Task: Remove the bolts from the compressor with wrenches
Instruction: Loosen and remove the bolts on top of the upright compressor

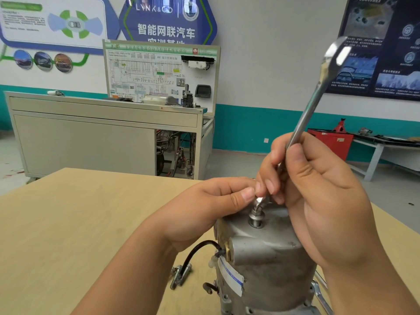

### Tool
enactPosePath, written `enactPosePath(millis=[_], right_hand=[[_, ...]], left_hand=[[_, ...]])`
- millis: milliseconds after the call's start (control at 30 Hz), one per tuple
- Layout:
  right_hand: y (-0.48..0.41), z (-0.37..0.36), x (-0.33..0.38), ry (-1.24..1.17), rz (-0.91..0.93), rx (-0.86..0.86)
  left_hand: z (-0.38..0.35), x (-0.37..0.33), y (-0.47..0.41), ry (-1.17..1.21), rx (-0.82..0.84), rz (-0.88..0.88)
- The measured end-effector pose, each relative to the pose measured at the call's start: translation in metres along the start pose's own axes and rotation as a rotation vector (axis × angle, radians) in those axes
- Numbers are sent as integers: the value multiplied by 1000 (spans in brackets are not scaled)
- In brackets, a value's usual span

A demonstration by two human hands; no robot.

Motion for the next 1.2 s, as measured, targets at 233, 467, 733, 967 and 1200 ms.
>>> enactPosePath(millis=[233, 467, 733, 967, 1200], right_hand=[[2, 0, -1, 23, -5, 59], [2, -3, -1, 10, 7, 57], [1, 4, -3, -268, -54, -65], [1, 8, -3, -331, -41, -143], [2, 10, -4, -345, -20, -187]], left_hand=[[-3, -4, 1, -8, 27, -21], [-4, -8, 4, -72, 83, -38], [0, -8, 1, -177, -1, -33], [3, -17, 3, -385, -123, -44], [11, -33, 11, -450, -312, -131]])
Point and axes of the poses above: each hand's wrist, its own y-axis away from the middle knuckle, its own z-axis out of the back of the hand, x = y × z, the point moved 4 cm from there along -y, towards the middle knuckle, and after that the axes turned 8 degrees about y, right-handed, at the moved point
